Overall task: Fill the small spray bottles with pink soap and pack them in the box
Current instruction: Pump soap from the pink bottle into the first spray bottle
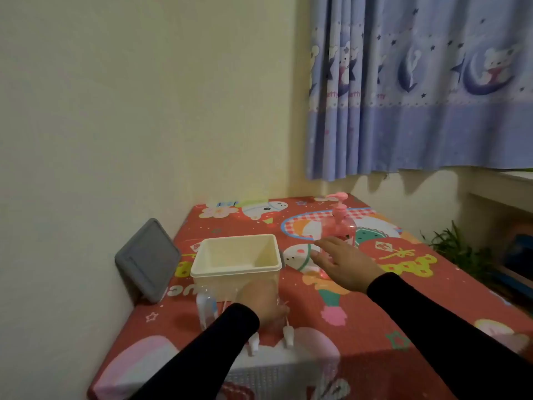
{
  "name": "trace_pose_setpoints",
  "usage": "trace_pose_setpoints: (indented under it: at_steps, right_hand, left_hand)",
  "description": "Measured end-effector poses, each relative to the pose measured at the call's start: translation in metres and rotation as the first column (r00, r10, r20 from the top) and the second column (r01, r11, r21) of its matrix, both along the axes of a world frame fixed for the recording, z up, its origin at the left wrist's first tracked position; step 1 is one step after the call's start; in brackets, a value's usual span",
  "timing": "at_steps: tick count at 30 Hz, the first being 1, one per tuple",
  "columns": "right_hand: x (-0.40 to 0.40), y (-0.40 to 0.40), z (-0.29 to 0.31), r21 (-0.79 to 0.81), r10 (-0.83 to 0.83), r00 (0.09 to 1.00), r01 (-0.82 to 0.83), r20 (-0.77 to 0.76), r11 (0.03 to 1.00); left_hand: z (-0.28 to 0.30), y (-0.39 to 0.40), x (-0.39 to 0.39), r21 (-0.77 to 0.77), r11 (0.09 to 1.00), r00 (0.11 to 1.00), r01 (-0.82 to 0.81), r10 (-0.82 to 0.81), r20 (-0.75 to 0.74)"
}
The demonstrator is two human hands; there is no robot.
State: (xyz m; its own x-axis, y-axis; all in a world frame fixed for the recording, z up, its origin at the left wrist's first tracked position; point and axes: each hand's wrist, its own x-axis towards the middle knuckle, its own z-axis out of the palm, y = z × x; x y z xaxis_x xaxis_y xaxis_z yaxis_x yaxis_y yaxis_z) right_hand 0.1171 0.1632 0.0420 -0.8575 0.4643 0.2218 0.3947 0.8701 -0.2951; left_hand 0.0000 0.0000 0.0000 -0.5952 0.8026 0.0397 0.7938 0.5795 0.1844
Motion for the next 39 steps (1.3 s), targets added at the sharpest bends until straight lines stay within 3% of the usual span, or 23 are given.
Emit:
trace_pose_setpoints:
  at_steps: [9, 15, 21, 26, 39]
  right_hand:
    - [-0.002, 0.013, -0.001, 0.018, 0.001, 1.000, -0.002, 0.007, 1.000]
    - [-0.003, 0.031, 0.018, 0.066, -0.021, 0.996, 0.027, -0.092, 0.997]
    - [-0.008, 0.067, 0.042, 0.104, -0.055, 0.962, 0.085, -0.267, 0.991]
    - [-0.019, 0.096, 0.062, 0.129, -0.084, 0.914, 0.146, -0.398, 0.981]
    - [-0.079, 0.158, 0.080, -0.049, -0.205, 0.918, 0.201, -0.339, 0.978]
  left_hand:
    - [-0.011, 0.004, -0.011, 0.057, 0.995, 0.997, -0.076, 0.074, 0.031]
    - [0.038, 0.014, -0.020, 0.183, 0.983, 0.998, -0.026, 0.037, -0.057]
    - [0.074, 0.048, -0.036, 0.433, 0.901, 0.974, -0.032, -0.069, 0.217]
    - [0.084, 0.083, -0.047, 0.525, 0.850, 0.913, -0.046, -0.177, 0.367]
    - [0.077, 0.155, -0.071, 0.525, 0.851, 0.936, 0.029, -0.207, 0.285]
